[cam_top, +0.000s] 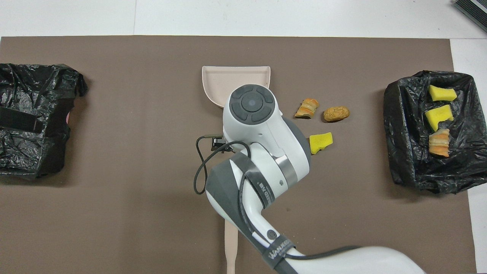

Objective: Sweep and dump trash in bin

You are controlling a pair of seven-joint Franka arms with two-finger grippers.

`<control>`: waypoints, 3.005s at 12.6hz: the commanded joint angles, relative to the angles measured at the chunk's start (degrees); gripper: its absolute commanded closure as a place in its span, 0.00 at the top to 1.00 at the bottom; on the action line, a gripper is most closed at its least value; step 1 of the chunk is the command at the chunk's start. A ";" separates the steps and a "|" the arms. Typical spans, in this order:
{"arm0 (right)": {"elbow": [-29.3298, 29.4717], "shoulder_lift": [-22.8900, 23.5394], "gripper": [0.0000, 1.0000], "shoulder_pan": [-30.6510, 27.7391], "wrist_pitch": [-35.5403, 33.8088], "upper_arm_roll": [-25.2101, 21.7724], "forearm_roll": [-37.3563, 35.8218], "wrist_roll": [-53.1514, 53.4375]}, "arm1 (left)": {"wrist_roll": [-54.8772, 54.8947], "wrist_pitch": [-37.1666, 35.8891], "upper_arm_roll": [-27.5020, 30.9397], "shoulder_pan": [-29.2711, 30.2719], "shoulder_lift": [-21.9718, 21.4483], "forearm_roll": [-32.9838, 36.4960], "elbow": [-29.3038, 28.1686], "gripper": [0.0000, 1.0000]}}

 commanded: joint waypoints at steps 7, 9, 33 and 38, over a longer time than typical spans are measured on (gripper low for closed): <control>-36.90 -24.08 1.00 13.02 13.62 0.18 6.29 10.49 | 0.66 -1.25 -0.49 0.36 -1.85 -0.37 -1.93 1.00; -40.35 -25.76 1.00 15.74 13.81 0.18 6.39 12.77 | 0.48 2.86 -1.01 -0.34 -1.42 -0.37 -3.25 1.00; -45.46 -27.25 0.00 17.10 11.54 -0.26 14.57 17.80 | -37.82 45.07 -1.54 -30.23 29.86 8.85 -9.50 1.00; -45.46 -30.34 0.00 8.39 8.10 -0.26 8.08 14.99 | -38.46 49.02 -1.54 -29.79 31.11 7.29 -9.41 0.95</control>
